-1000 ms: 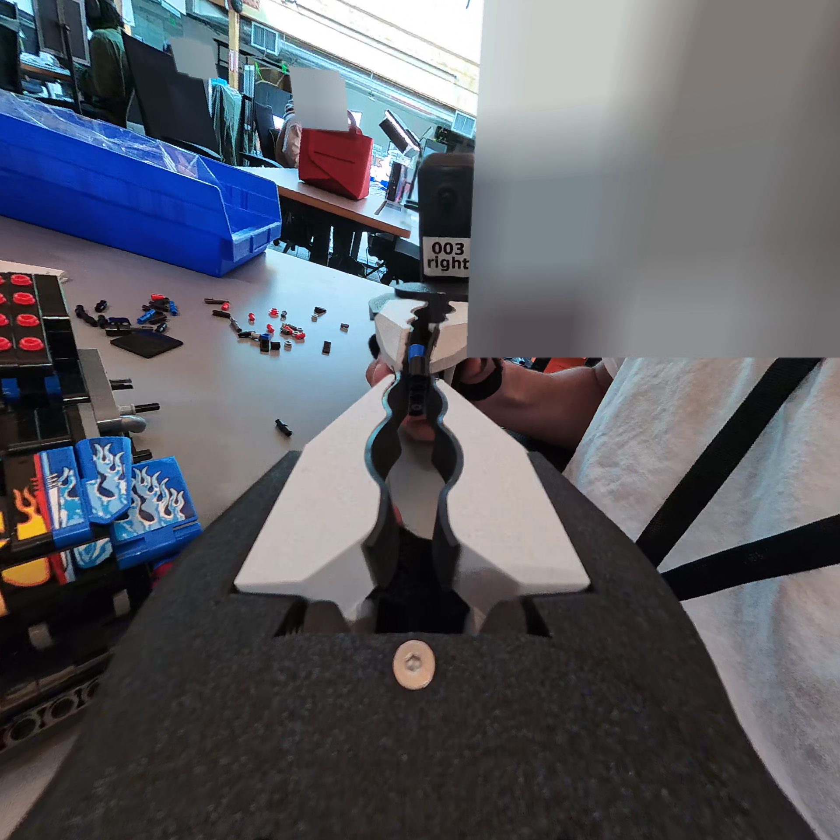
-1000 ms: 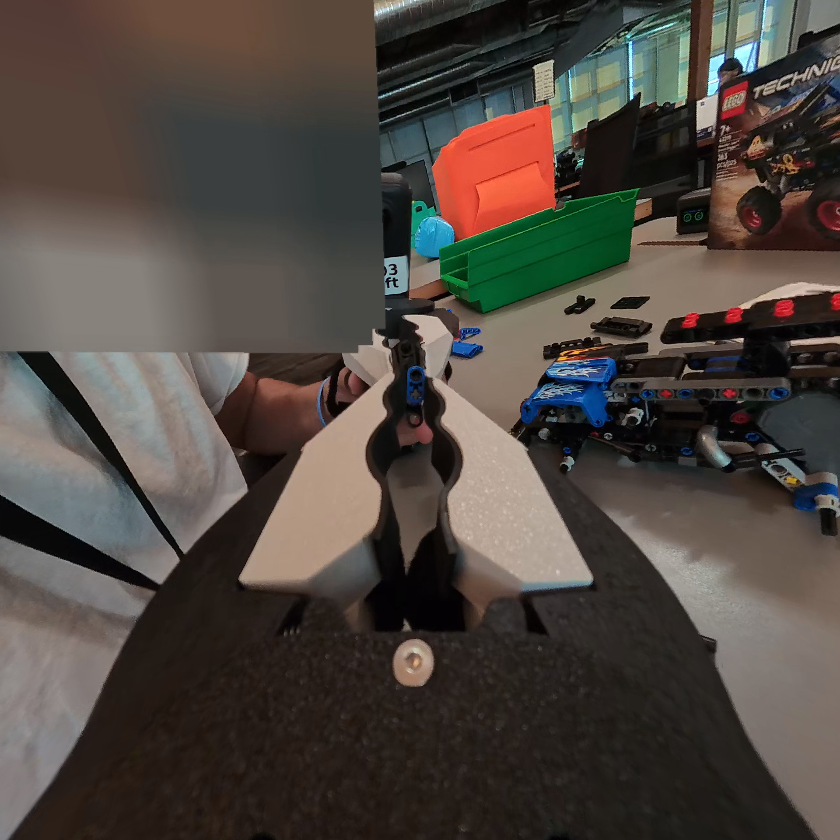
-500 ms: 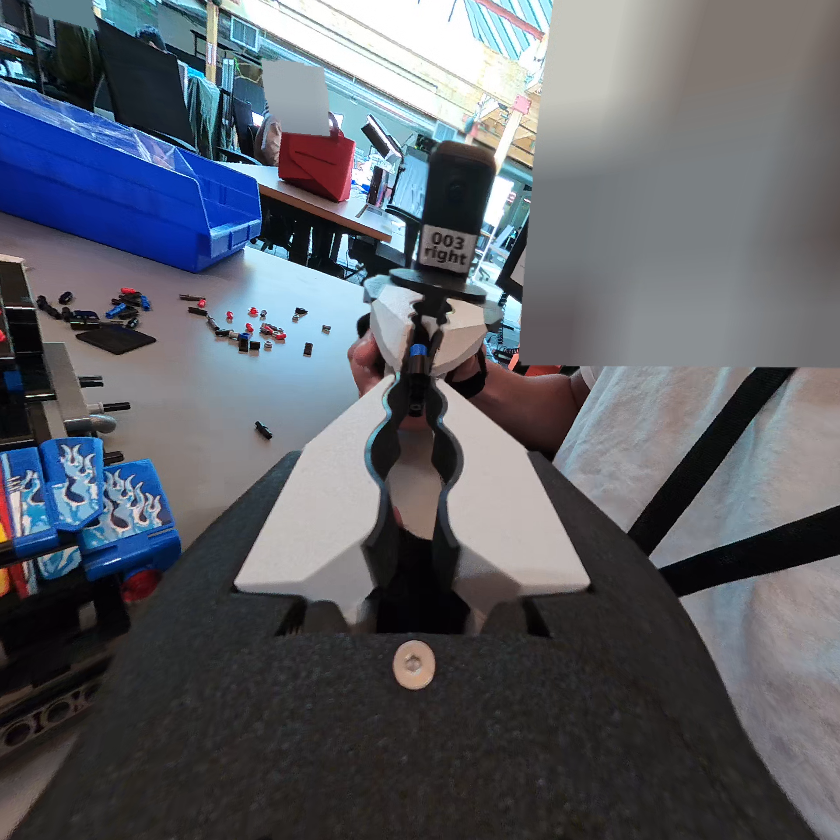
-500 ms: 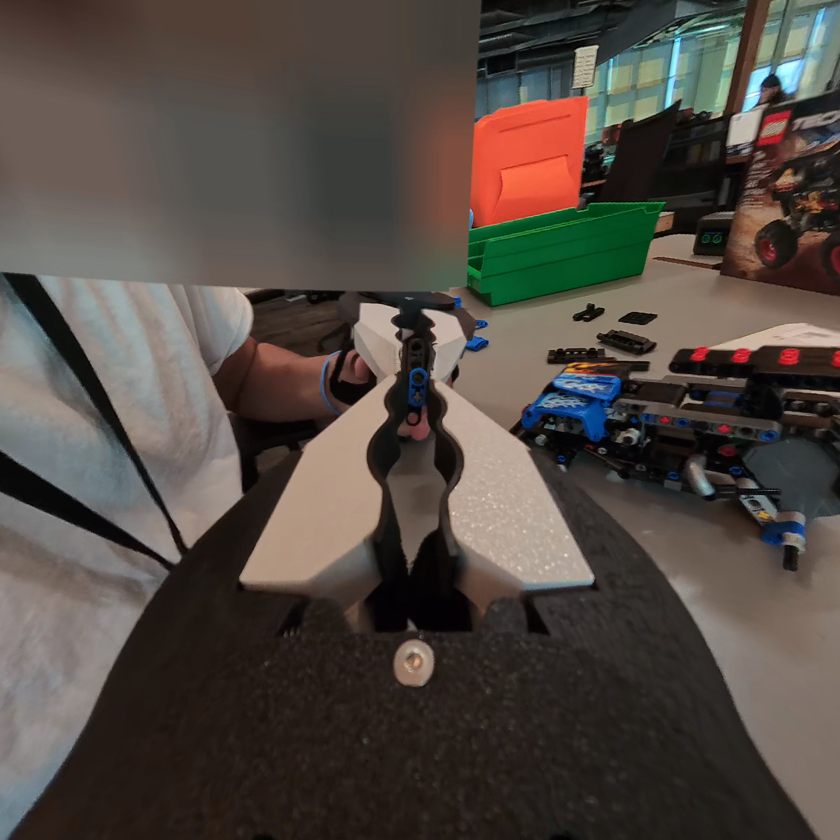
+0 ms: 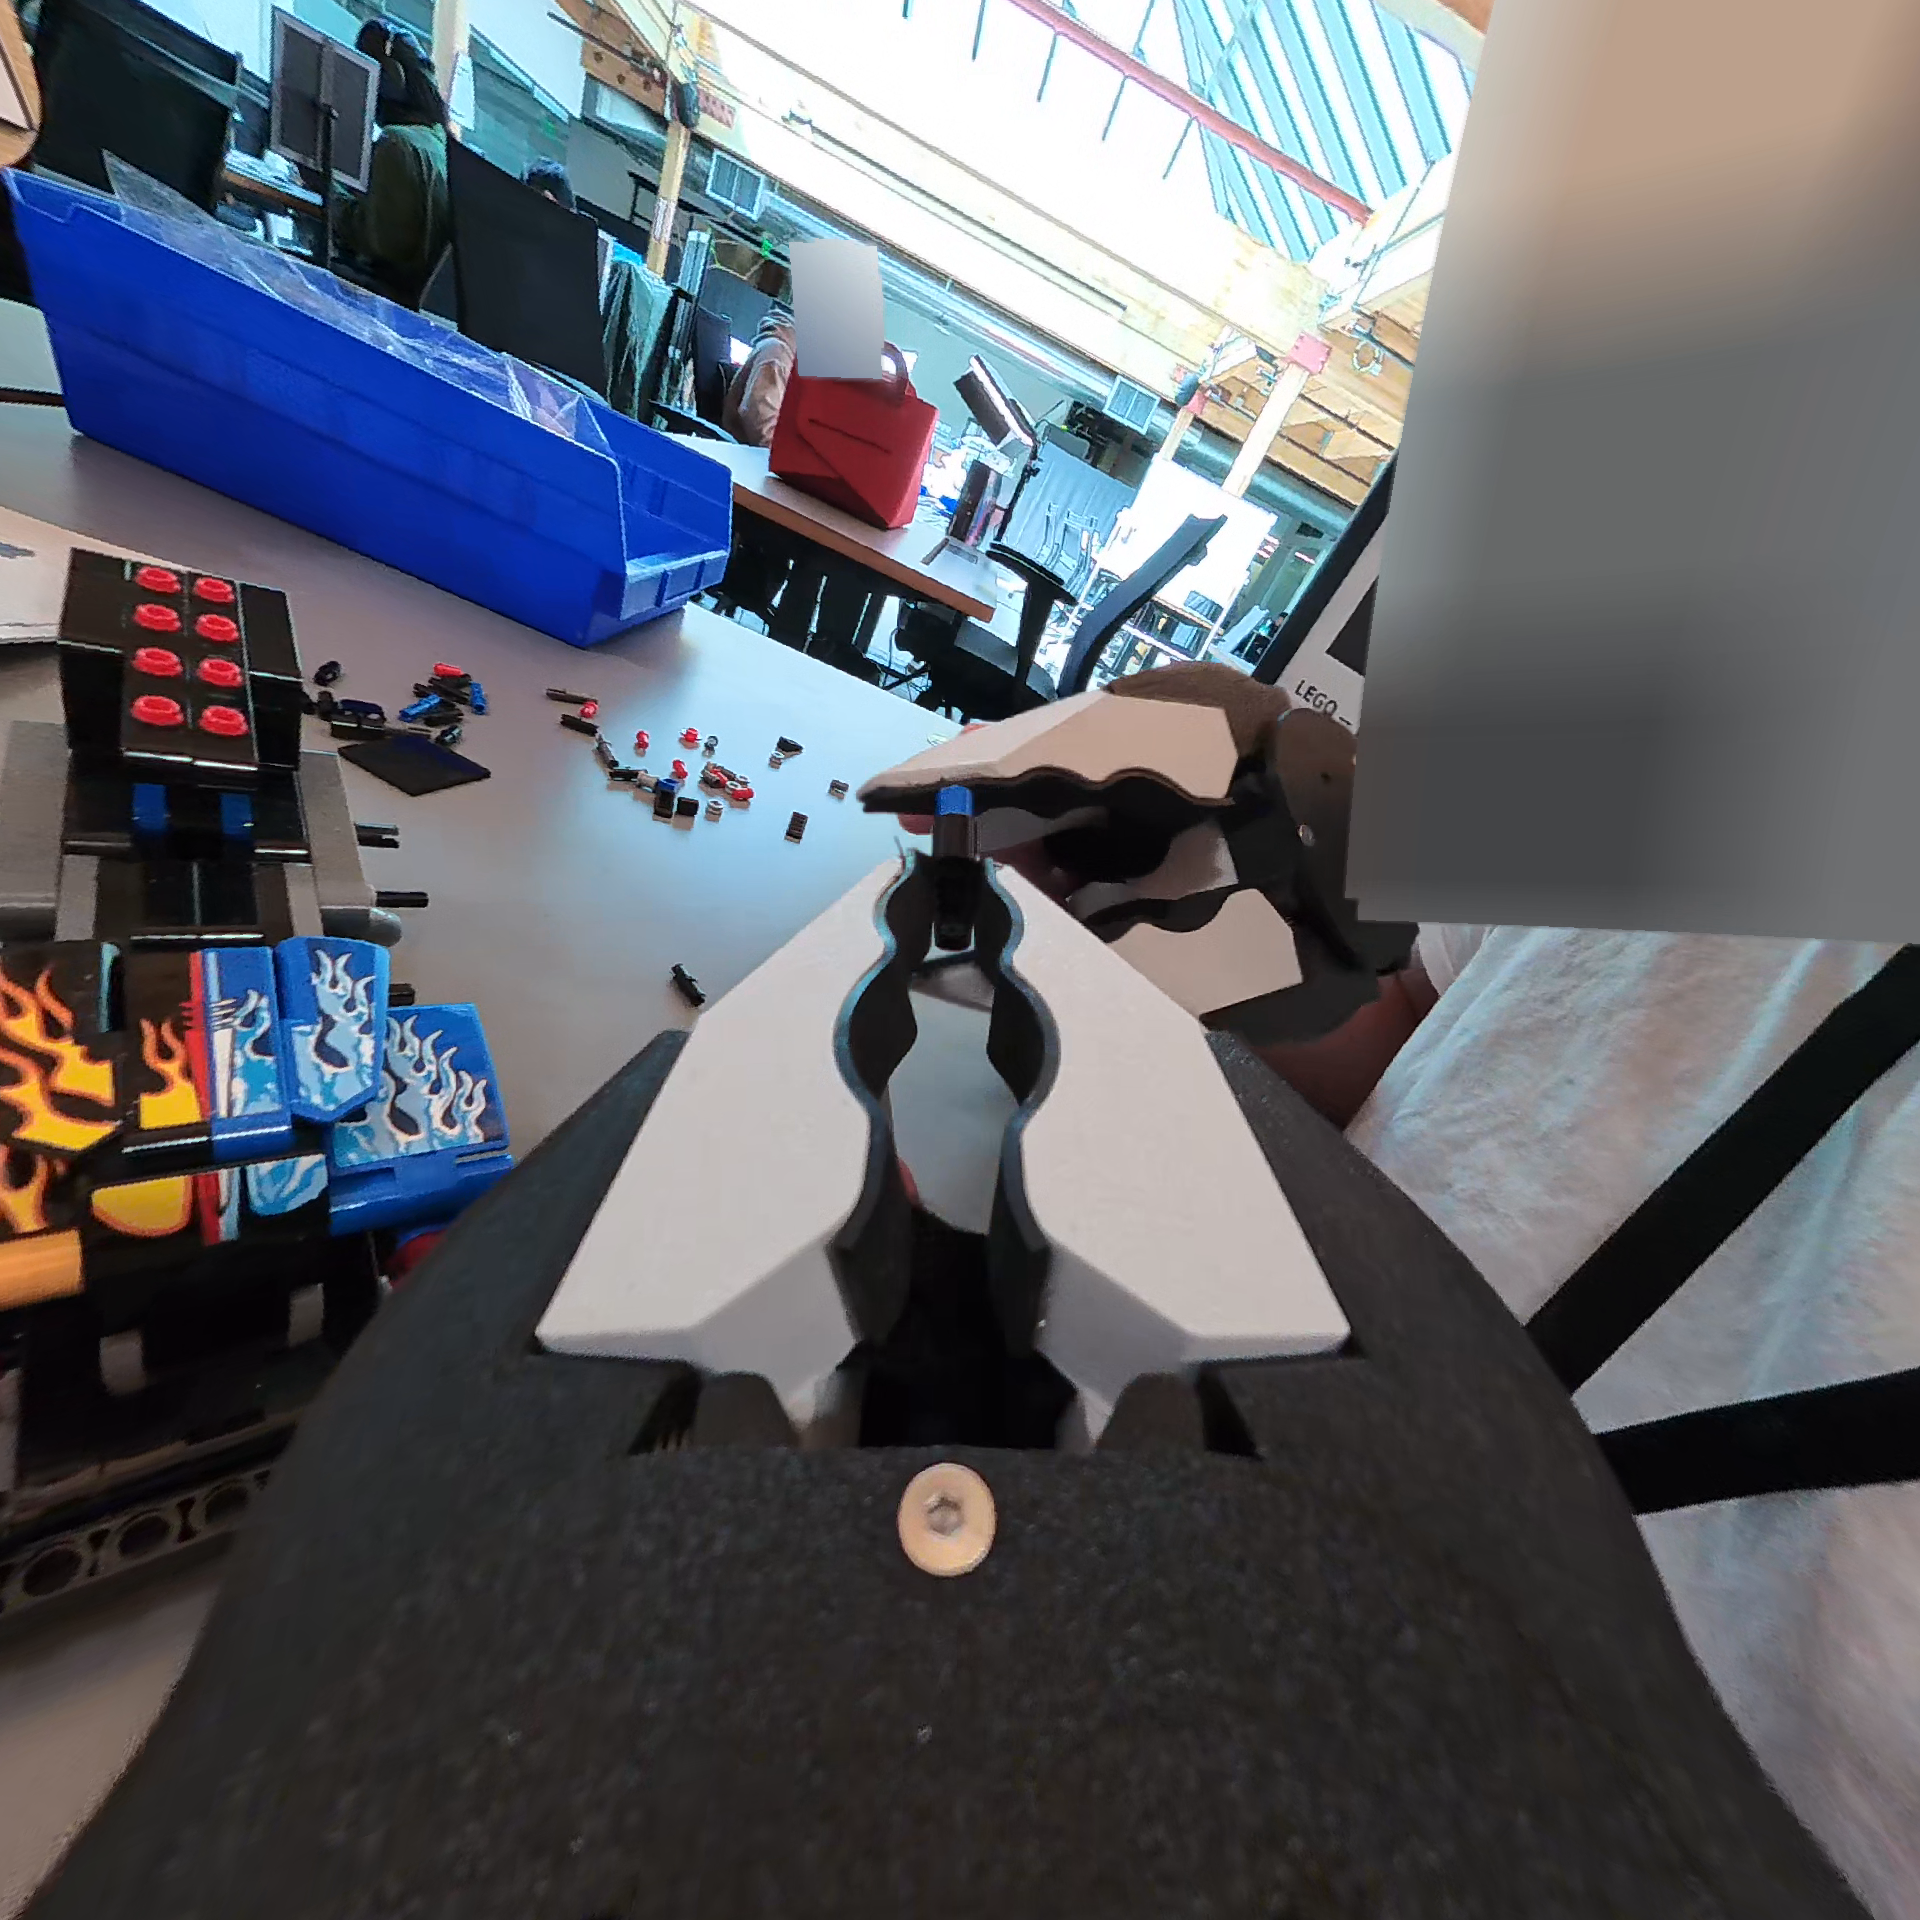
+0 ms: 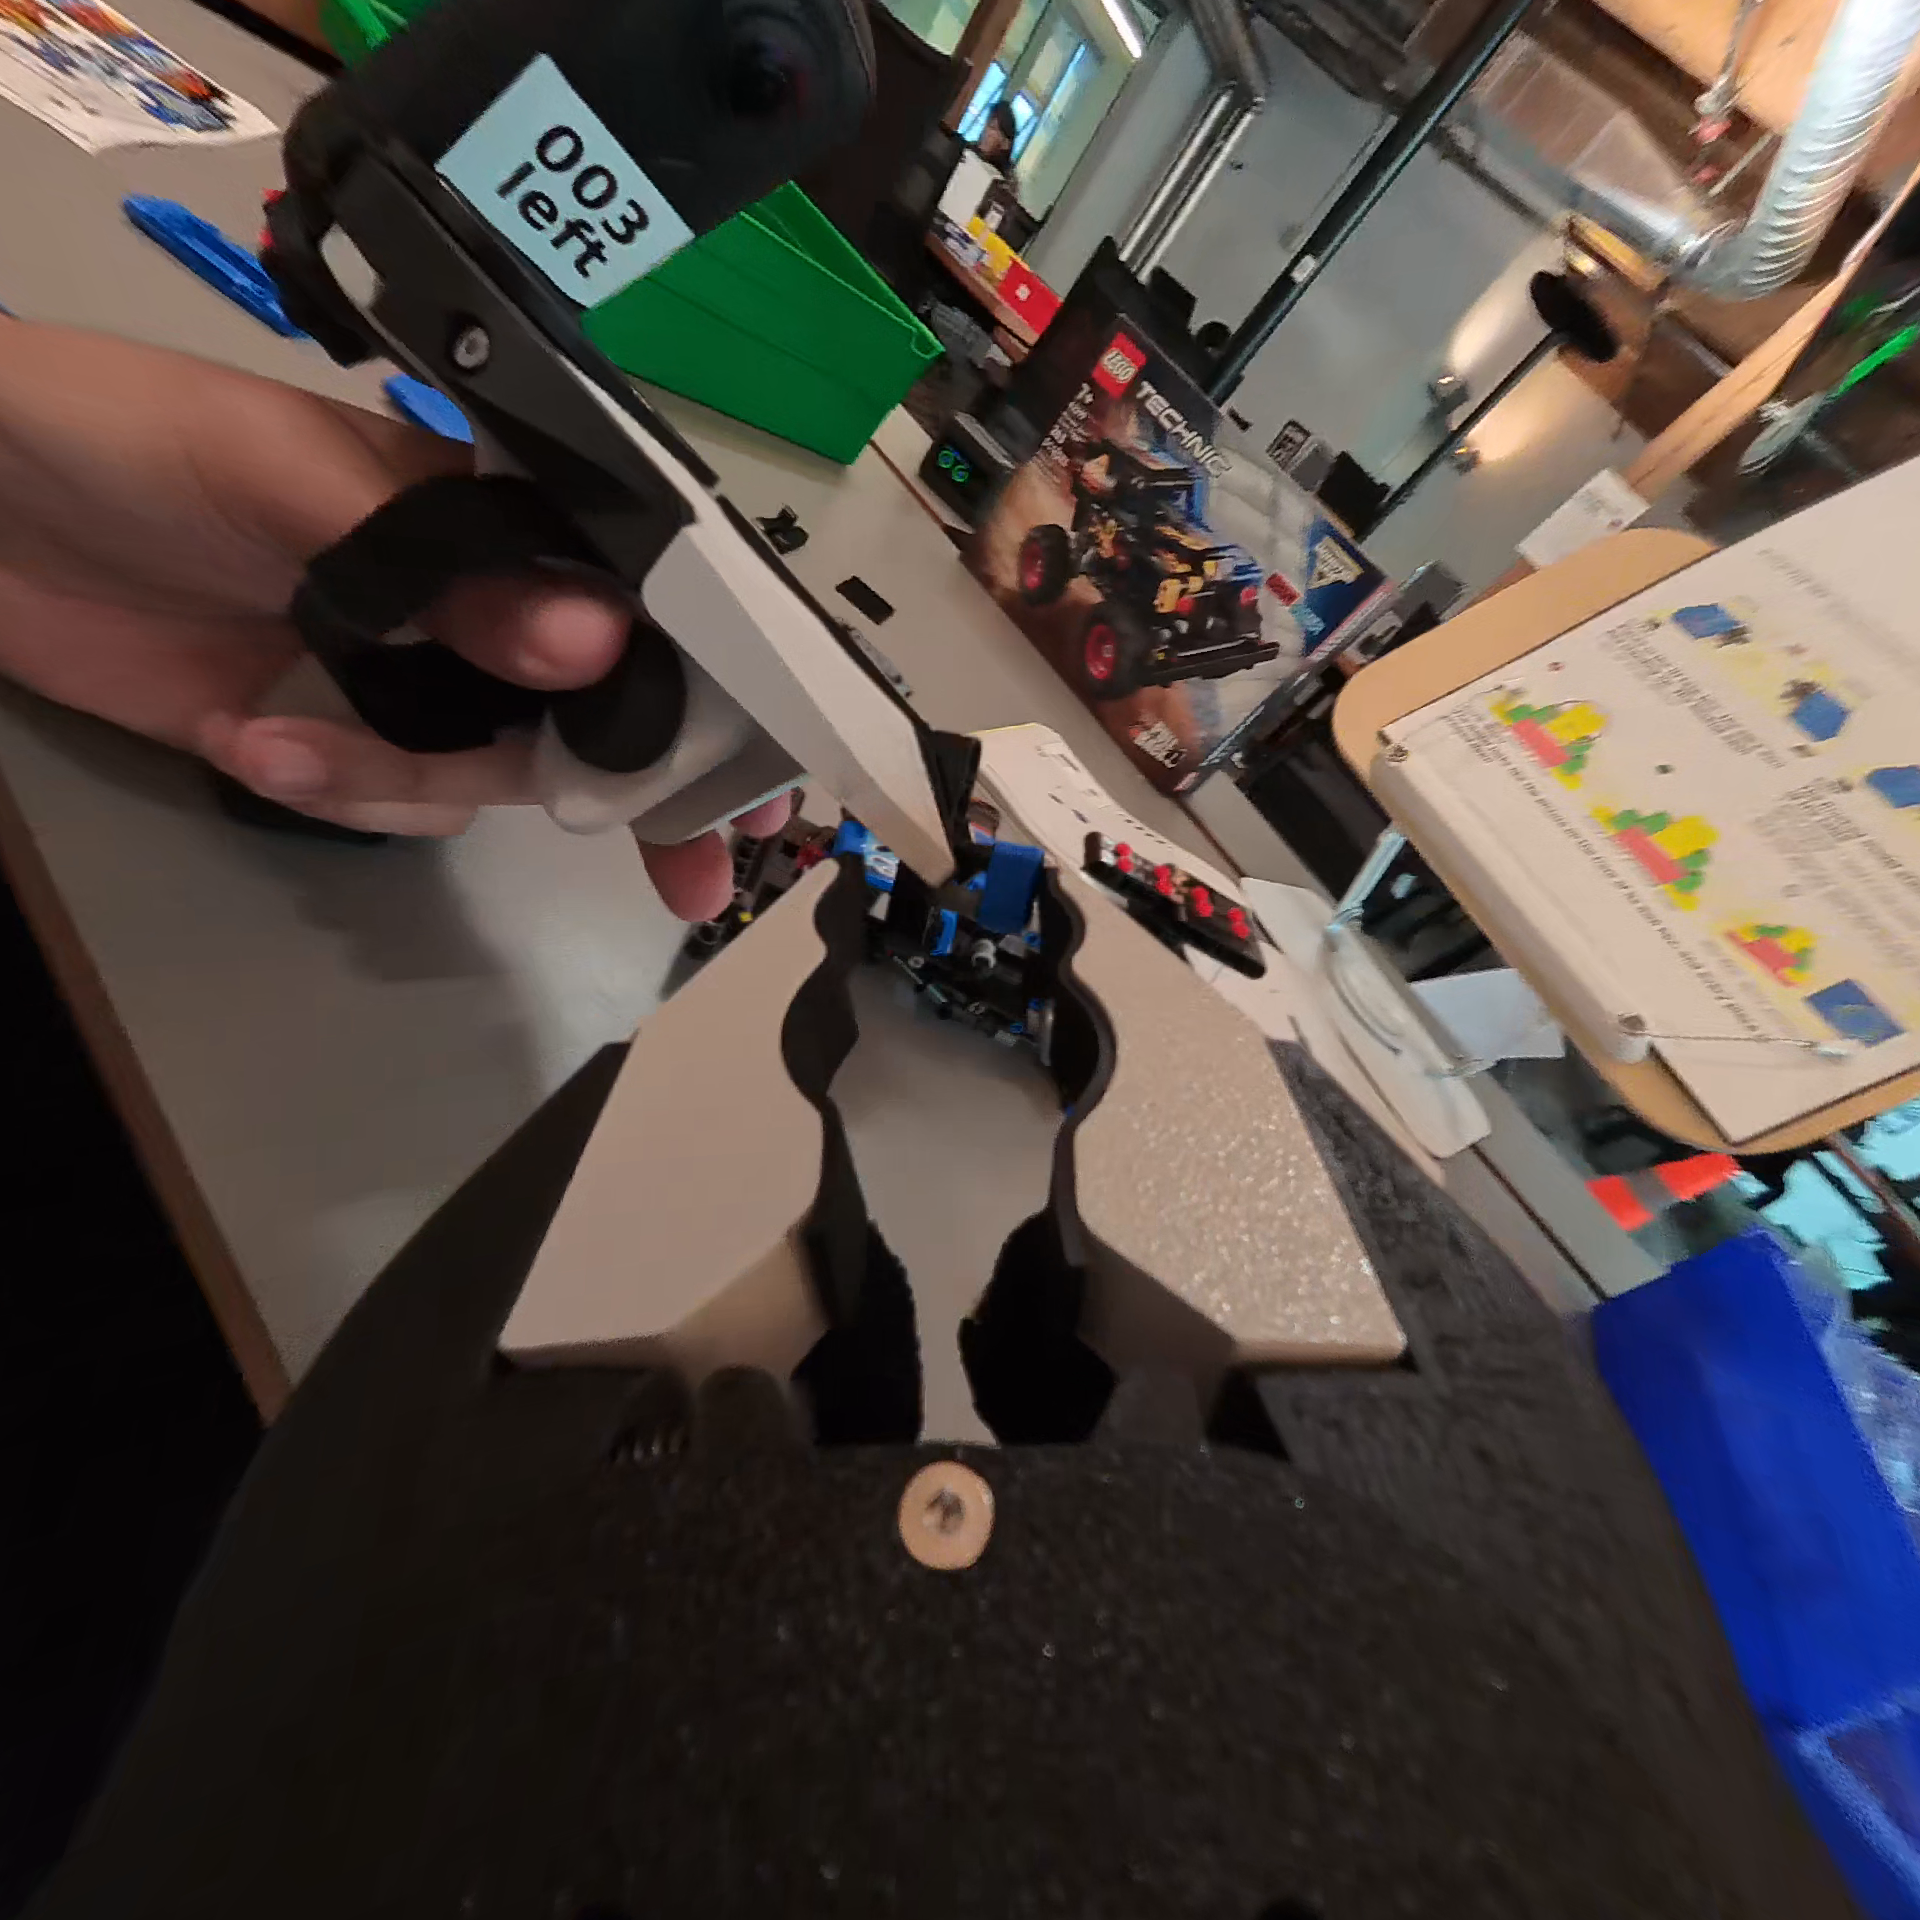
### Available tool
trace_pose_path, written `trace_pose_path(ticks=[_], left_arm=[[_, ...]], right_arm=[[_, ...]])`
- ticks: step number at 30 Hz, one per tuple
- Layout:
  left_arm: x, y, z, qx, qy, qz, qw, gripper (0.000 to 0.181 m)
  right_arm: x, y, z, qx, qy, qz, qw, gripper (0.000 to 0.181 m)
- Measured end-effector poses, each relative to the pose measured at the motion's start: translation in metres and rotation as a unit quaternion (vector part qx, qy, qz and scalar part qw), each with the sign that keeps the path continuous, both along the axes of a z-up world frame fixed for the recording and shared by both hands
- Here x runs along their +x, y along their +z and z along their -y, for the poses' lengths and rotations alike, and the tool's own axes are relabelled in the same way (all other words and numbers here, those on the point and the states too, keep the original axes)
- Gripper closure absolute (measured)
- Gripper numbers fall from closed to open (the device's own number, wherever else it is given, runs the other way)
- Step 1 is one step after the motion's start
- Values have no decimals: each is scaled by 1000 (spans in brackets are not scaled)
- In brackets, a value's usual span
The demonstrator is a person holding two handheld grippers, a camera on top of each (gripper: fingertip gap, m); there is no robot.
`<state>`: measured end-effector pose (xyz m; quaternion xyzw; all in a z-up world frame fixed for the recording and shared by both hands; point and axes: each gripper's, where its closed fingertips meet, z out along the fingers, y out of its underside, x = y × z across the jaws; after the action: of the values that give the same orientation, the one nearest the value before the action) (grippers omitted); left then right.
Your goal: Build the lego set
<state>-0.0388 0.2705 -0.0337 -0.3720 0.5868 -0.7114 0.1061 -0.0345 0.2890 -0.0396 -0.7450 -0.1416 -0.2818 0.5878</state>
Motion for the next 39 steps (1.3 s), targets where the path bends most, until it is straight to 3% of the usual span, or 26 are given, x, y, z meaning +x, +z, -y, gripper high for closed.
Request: trace_pose_path(ticks=[4,15,18,21,29,33,39], left_arm=[[4,-3,0,-1,17,-12,1000,175],[7,-6,-1,19,50,-15,998,175],[8,-4,1,-6,52,-17,999,175],[11,-8,1,3,54,-31,998,175],[7,-27,-1,105,32,-50,993,175],[5,-31,-2,73,5,-89,993,175],[2,-30,-2,-33,-40,-148,988,176]], right_arm=[[6,1,-4,0,-31,32,999,153],[11,-4,-4,-22,-57,21,998,155],[11,-3,-2,-21,-64,6,998,155],[15,-6,-3,-27,-66,32,997,155],[11,-23,-4,-104,10,100,990,155],[10,-29,-4,-118,6,102,988,155],[7,-27,-3,-101,4,110,989,155]])
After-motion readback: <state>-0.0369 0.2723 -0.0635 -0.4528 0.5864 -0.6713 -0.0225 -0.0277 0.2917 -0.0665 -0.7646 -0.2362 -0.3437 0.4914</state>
